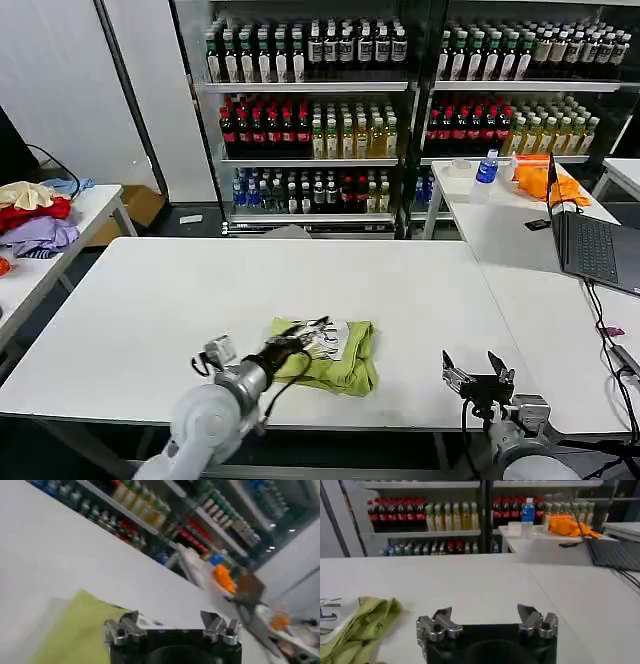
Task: Fold and organize the clothes.
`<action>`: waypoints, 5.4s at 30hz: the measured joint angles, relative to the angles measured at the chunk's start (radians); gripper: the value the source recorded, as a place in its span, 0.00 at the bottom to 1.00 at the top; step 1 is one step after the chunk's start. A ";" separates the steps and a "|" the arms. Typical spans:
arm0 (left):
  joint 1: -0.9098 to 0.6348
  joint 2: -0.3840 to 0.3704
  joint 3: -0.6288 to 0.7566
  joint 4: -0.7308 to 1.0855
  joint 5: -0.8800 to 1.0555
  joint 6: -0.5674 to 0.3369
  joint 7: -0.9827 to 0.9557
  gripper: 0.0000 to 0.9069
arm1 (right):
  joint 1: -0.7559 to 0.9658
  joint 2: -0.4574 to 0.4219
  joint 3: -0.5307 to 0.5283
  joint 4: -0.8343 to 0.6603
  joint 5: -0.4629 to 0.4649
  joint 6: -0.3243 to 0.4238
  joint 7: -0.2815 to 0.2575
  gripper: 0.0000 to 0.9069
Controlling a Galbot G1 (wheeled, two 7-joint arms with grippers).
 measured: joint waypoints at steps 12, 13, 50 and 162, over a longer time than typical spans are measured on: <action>0.032 0.067 -0.074 0.091 0.070 0.042 0.034 1.00 | -0.015 0.010 0.005 0.011 -0.013 0.002 -0.001 1.00; 0.032 0.067 -0.076 0.095 0.071 0.044 0.039 1.00 | -0.017 0.010 0.007 0.013 -0.013 0.002 -0.001 1.00; 0.030 -0.022 -0.073 0.218 0.008 0.055 0.179 0.02 | -0.039 -0.002 0.035 0.027 -0.005 0.003 -0.001 1.00; -0.111 0.014 0.110 0.037 0.475 -0.101 0.008 1.00 | 0.444 0.054 -0.247 -0.278 0.179 -0.038 0.036 1.00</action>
